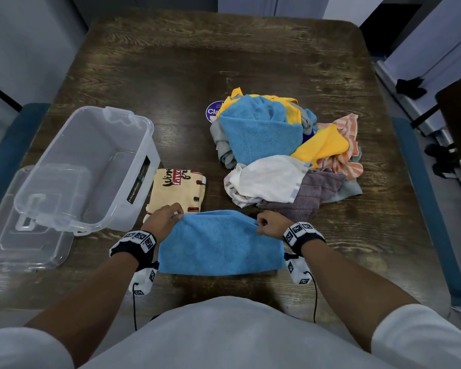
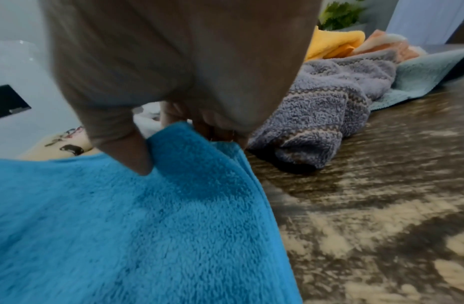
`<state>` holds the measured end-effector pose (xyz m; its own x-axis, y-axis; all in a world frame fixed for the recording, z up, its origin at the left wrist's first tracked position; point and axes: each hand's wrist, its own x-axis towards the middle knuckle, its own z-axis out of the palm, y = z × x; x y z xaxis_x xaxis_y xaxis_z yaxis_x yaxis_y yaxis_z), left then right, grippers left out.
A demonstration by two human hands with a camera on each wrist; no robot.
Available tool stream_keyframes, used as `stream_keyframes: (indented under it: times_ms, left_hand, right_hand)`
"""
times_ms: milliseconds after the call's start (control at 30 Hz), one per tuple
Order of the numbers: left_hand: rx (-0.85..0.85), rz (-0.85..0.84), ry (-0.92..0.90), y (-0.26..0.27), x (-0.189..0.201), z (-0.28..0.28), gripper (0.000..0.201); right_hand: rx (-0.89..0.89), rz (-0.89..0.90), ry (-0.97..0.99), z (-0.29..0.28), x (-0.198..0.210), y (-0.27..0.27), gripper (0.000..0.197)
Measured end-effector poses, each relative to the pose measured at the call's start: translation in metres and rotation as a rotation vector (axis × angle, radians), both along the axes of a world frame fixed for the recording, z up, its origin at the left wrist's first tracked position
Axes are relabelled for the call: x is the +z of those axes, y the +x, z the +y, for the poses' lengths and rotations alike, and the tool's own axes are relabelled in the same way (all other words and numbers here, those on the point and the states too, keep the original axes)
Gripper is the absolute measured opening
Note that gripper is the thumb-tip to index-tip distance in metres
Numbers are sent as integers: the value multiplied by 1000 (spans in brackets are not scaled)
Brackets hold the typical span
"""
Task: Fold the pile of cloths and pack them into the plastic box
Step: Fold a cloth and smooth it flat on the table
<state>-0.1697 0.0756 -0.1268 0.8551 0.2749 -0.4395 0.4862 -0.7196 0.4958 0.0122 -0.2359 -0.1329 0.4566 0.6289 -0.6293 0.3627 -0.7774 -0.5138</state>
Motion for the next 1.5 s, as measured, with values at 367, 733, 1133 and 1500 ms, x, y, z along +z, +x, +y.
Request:
stream_keyframes:
  times_ms: [367,733,1133,1500]
  left_hand:
    - [-3,35,45,12,-2,5,13]
    - [-47,33,-21,10,-3,4,3]
    - [-14,41,-86,16,0,17,12]
    - [-106,108,-240,9,7,13,17]
  right_hand:
    - [10,143,100,2,15,2,34]
    - [-17,-64,186,-23,17,25,31]
    - [-147,-134,111,-15,12,39,22]
    - [-86,-131,228,-19,-4,24,32]
